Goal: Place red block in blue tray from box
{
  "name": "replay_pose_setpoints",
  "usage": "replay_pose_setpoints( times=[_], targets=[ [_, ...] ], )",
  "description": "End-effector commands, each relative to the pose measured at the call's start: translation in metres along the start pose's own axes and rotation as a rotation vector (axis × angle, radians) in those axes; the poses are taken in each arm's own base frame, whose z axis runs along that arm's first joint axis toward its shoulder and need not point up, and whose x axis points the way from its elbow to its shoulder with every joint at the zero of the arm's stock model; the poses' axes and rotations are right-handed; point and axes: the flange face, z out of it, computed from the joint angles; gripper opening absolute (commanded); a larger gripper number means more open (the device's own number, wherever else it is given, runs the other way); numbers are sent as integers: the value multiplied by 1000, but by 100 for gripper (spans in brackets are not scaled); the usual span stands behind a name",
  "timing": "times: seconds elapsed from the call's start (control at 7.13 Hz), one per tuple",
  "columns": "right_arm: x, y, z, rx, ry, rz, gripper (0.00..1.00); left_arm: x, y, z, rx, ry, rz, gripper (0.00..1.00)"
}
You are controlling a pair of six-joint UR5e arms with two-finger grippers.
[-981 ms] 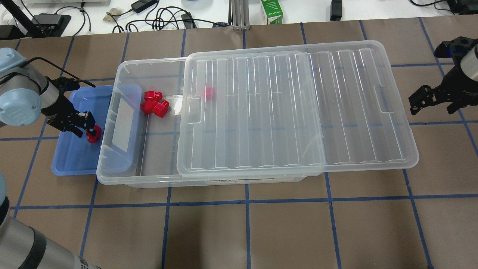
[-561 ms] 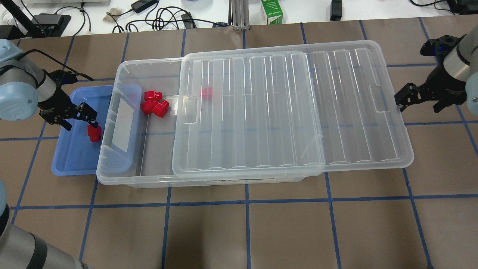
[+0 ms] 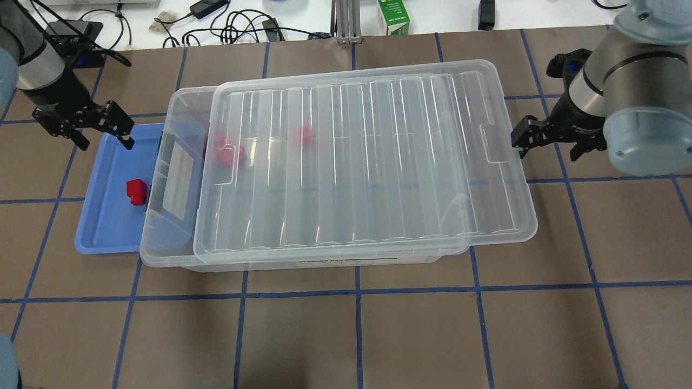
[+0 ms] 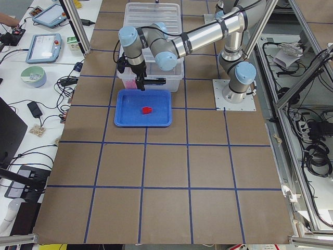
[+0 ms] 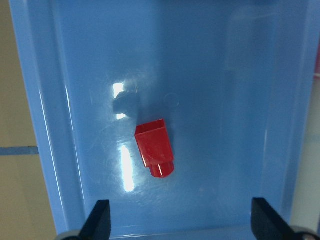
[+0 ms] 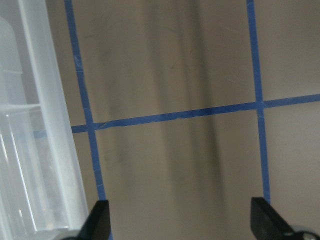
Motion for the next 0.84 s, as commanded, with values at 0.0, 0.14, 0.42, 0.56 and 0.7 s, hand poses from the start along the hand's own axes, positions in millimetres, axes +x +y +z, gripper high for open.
replay_pose_setpoints(
  times=[0.0, 0.14, 0.42, 0.56, 0.7],
  targets=[
    [-49, 10, -2, 16, -5, 20, 100, 72, 19, -48, 34, -42, 11, 100],
    [-58, 12, -3, 23, -5, 14, 100, 112, 33, -63, 44, -52, 39, 100],
    [-59, 11, -3, 26, -5, 11, 100, 161, 48, -75, 65, -58, -3, 100],
    [-58, 4, -16, 54, 2, 3, 100, 183, 51, -75, 74, -60, 21, 100],
    [-58, -4, -48, 86, 1, 1, 100, 188, 54, -80, 86, -50, 27, 100]
  ],
)
